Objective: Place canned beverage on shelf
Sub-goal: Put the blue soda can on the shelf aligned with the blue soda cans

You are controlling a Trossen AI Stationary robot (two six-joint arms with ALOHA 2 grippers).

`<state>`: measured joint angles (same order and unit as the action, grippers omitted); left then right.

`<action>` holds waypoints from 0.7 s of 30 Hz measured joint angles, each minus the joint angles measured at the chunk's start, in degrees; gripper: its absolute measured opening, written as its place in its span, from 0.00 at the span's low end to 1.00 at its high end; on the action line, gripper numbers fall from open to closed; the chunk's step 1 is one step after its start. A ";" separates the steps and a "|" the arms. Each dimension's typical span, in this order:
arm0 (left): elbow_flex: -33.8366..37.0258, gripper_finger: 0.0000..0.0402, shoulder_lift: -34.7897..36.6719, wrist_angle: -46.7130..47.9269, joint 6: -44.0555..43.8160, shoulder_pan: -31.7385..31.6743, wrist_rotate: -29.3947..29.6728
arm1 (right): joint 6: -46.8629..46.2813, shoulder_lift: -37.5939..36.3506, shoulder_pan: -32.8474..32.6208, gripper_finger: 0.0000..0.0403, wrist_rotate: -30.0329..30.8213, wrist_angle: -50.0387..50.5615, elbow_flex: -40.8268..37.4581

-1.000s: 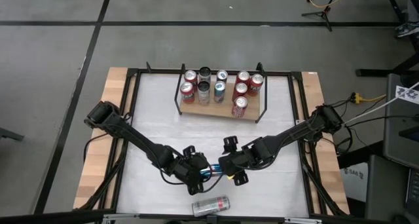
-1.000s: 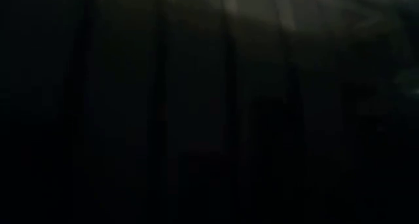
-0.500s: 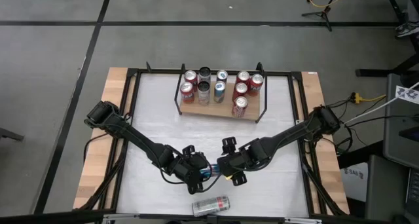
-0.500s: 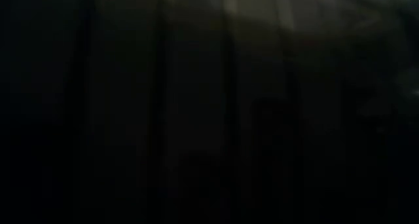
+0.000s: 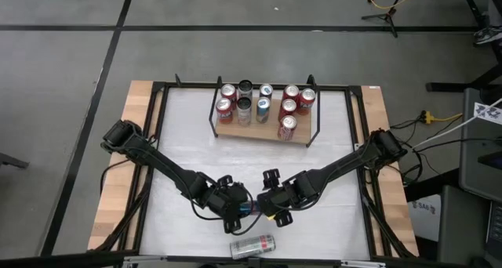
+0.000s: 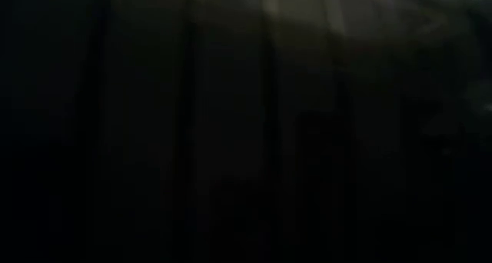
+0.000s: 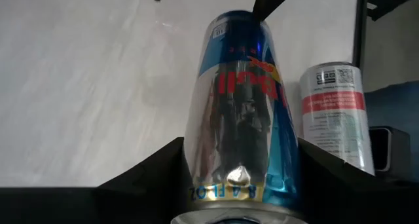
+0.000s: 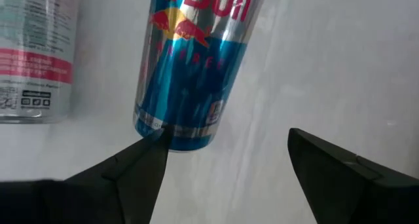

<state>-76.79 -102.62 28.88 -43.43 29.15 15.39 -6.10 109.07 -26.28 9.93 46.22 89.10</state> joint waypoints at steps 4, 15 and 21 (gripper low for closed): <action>0.00 0.56 0.04 0.05 0.01 -0.17 -0.75 | 0.29 0.27 0.00 0.76 0.16 -1.17 -0.09; -0.13 0.56 0.19 7.66 -3.21 -1.16 -12.87 | 0.42 -0.27 0.11 0.76 1.32 5.01 0.26; -0.13 0.56 1.05 16.80 -10.60 -1.74 -25.90 | 0.38 -0.51 0.04 0.76 1.63 15.21 4.88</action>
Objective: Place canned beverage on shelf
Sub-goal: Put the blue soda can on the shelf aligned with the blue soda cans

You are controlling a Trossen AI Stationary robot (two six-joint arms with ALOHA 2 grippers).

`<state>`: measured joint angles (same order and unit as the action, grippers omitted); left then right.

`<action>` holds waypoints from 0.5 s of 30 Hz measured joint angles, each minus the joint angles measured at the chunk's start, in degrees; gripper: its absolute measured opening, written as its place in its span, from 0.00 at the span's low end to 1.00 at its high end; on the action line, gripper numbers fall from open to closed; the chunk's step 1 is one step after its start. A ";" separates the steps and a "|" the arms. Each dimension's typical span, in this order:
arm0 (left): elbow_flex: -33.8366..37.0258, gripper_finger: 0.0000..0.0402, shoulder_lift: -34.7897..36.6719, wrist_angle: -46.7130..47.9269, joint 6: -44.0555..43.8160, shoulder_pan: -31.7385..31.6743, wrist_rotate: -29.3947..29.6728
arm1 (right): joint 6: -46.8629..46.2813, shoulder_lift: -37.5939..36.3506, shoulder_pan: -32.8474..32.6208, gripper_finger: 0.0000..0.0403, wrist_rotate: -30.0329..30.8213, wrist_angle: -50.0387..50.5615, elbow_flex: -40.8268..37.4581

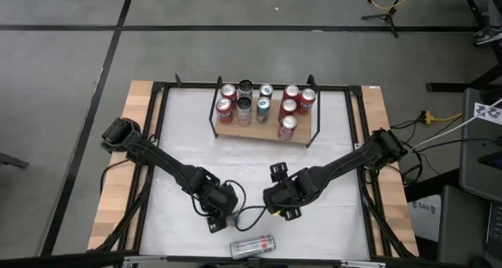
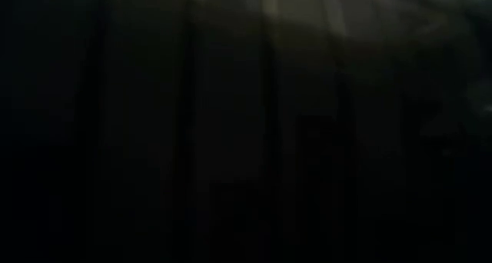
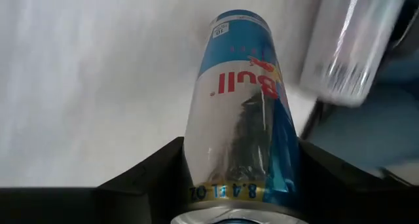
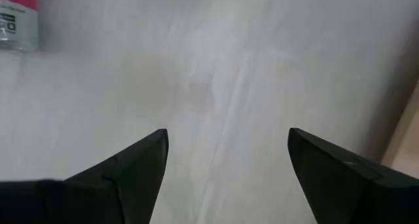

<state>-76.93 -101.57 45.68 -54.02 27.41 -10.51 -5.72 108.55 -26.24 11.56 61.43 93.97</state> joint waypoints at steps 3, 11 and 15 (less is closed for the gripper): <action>0.00 0.56 1.10 5.61 -3.68 -1.27 -6.98 | 0.00 -0.15 0.02 0.76 0.06 2.32 1.97; -0.85 0.56 3.07 21.97 -5.88 -6.45 -14.95 | 0.37 -0.17 0.02 0.76 0.43 2.87 3.87; -1.77 0.56 3.18 32.34 -5.90 -8.85 -11.96 | 0.39 -0.17 0.02 0.76 0.71 3.00 3.89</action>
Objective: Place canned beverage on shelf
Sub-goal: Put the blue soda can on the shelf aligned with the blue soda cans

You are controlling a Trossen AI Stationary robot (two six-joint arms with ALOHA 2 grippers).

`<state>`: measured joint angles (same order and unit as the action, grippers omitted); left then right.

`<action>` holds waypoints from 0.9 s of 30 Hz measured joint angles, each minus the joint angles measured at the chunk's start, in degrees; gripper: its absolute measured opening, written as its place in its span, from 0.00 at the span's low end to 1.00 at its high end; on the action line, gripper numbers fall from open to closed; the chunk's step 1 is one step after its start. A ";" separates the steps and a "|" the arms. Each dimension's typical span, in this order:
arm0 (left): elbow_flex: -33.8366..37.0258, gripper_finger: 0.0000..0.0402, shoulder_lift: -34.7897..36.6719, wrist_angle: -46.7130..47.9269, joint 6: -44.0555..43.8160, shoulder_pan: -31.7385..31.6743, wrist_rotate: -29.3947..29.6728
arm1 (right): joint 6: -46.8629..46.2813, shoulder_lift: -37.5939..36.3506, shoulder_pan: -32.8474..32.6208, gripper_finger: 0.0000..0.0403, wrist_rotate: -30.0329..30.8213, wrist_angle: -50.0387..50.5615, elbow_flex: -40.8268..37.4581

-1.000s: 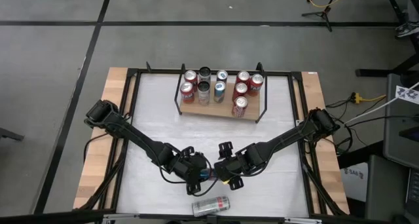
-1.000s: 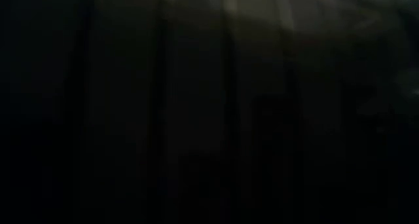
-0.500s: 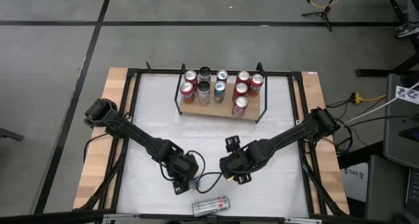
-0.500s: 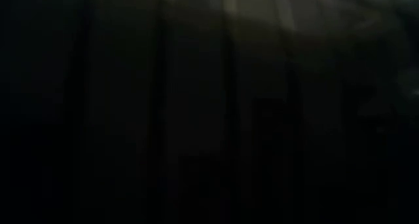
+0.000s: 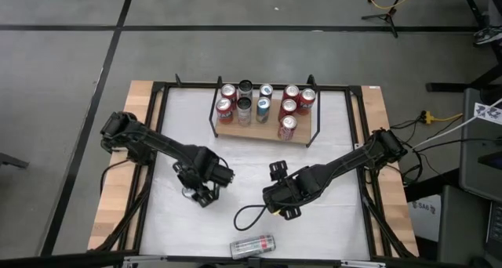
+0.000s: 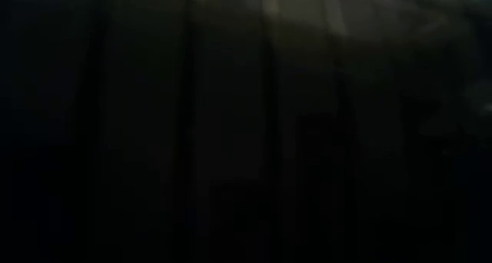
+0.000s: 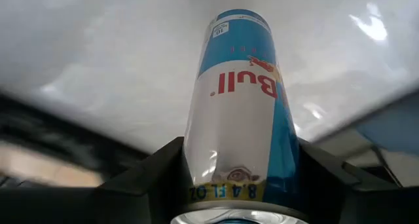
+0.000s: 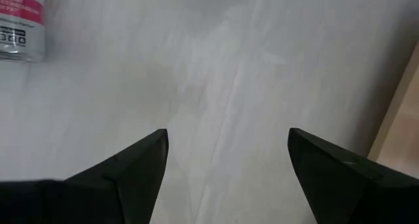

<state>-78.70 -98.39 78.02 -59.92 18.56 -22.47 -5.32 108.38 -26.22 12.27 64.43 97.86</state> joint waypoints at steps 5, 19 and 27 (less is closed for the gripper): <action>0.30 0.56 -0.02 2.23 1.29 -0.64 2.44 | 0.00 0.00 0.00 0.76 0.15 0.02 0.00; 0.35 0.56 -0.10 1.40 3.10 4.18 5.36 | 0.02 0.00 0.00 0.76 0.15 0.00 0.00; 0.37 0.56 -0.13 1.42 3.37 7.42 4.43 | 0.02 0.00 0.00 0.76 0.15 0.00 0.00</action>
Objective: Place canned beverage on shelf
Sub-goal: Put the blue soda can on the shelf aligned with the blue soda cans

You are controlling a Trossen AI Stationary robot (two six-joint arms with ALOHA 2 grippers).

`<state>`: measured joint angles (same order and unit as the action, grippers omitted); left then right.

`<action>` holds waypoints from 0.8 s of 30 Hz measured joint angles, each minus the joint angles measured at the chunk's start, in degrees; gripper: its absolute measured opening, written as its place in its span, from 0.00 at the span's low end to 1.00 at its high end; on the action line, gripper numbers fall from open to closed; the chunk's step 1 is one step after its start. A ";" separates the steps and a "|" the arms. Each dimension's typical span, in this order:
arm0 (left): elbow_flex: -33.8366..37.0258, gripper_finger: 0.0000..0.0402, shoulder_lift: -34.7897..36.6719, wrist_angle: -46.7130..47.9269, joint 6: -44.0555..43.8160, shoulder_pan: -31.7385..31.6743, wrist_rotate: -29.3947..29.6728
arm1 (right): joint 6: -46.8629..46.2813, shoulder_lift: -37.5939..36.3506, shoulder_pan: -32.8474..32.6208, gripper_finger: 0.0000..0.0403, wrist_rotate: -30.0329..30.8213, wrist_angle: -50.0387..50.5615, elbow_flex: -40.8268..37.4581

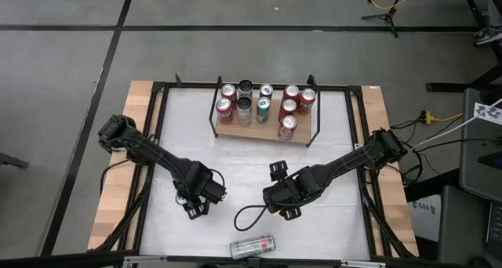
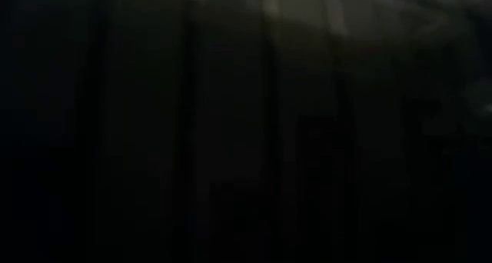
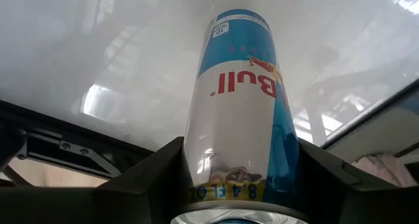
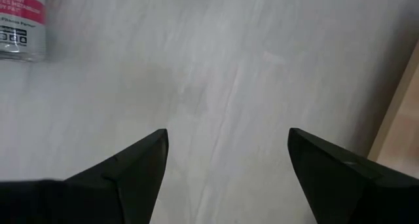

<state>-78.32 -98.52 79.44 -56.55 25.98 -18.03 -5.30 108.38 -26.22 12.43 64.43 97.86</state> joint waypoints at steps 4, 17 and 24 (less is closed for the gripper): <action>0.00 0.56 0.00 0.00 0.13 2.07 -0.16 | 0.00 0.00 0.00 0.76 0.00 -0.01 0.00; 0.02 0.56 -0.04 0.02 2.90 8.43 -0.86 | 0.00 0.00 0.00 0.76 0.00 -0.01 0.00; 0.04 0.56 -0.04 0.00 2.75 8.63 3.44 | 0.02 0.00 0.00 0.76 0.00 -0.01 0.00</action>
<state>-78.28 -98.56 79.44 -53.81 34.61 -14.59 -5.28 108.38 -26.22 12.43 64.42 97.86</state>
